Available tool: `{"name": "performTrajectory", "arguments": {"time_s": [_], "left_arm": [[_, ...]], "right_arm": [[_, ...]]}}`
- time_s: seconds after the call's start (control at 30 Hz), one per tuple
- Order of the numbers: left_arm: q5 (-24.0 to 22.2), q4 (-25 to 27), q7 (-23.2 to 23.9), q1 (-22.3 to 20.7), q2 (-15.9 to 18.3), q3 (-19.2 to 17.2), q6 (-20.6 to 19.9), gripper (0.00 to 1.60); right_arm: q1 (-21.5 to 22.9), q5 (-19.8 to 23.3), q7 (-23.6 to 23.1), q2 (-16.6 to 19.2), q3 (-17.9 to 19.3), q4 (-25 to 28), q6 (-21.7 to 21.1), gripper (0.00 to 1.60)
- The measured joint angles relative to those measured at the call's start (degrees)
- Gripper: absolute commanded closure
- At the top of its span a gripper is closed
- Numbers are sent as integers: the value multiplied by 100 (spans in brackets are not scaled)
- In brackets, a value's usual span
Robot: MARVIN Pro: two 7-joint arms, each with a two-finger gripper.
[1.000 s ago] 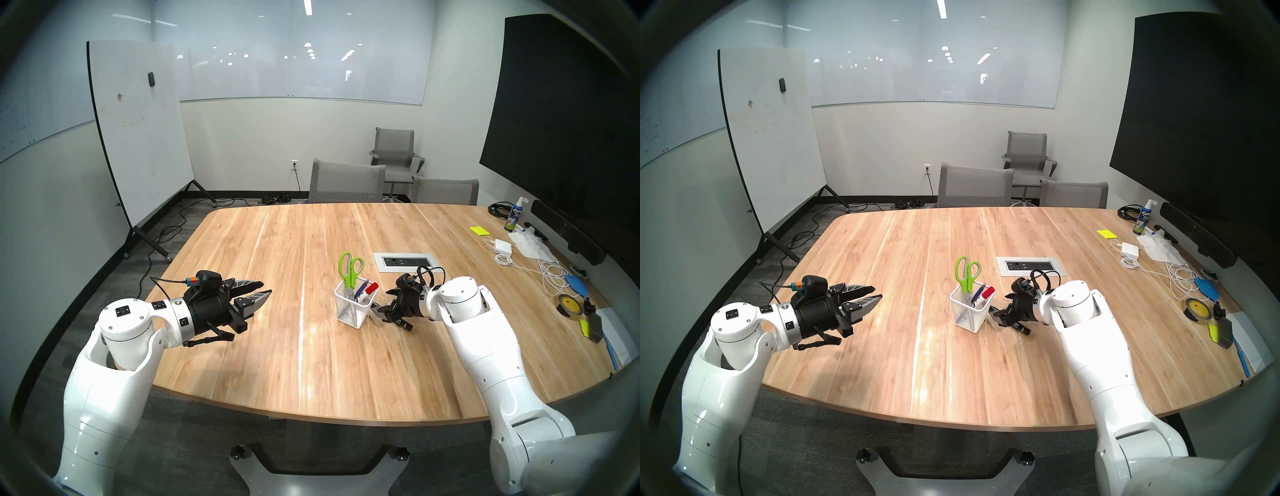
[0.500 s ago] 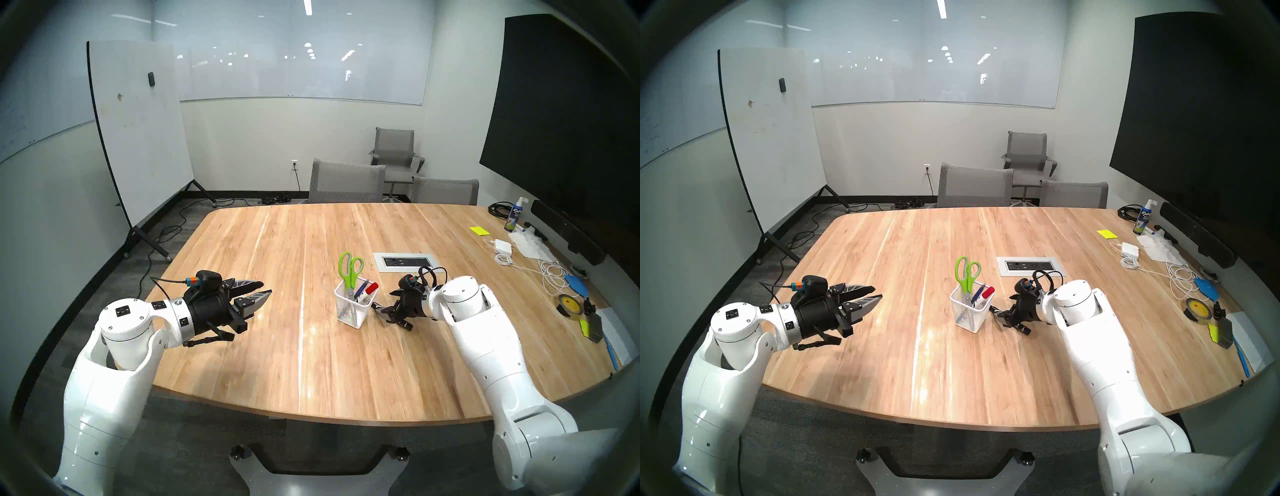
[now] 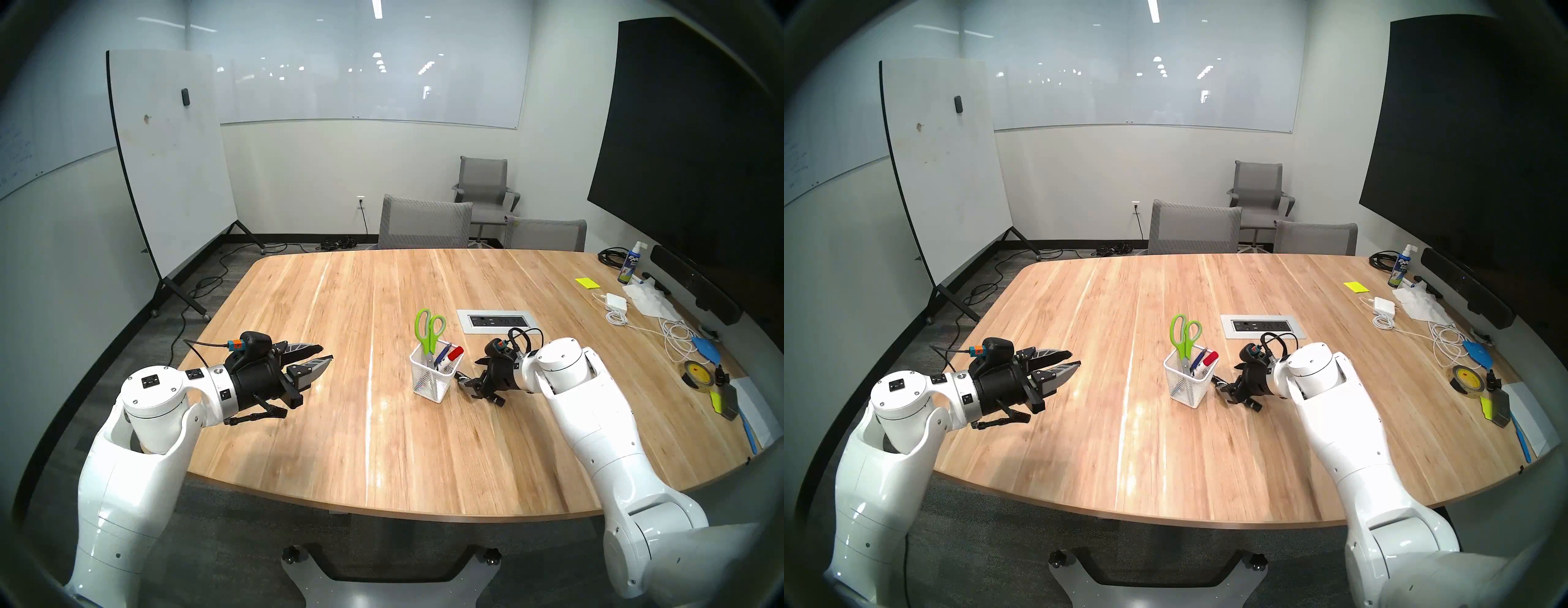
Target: Place the pen, the marker, and the scissors into the pen holder
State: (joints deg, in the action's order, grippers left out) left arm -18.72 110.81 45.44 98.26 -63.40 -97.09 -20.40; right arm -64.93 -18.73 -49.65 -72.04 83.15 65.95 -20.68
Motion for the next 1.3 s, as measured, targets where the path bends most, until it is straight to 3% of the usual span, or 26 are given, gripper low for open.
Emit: {"name": "performTrajectory", "arguments": {"time_s": [0.53, 0.57, 0.63, 0.67, 1.0, 1.3], "left_arm": [[1, 0, 0, 0, -1, -1, -1, 67], [2, 0, 0, 0, -1, -1, -1, 67], [2, 0, 0, 0, -2, -1, -1, 67], [2, 0, 0, 0, -2, -1, -1, 67], [2, 1, 0, 0, -2, -2, -2, 67], [3, 1, 1, 0, -3, -2, -2, 67]], "right_arm": [[159, -54, 32, -55, -76, -212, 87, 0], [162, -59, 31, -55, -81, -213, 88, 31], [176, -82, 29, -57, -98, -214, 90, 125], [178, -86, 27, -58, -103, -214, 92, 160], [172, -139, 136, -100, -88, -234, 196, 160], [144, -76, 235, -68, 142, -246, 273, 160]]}}
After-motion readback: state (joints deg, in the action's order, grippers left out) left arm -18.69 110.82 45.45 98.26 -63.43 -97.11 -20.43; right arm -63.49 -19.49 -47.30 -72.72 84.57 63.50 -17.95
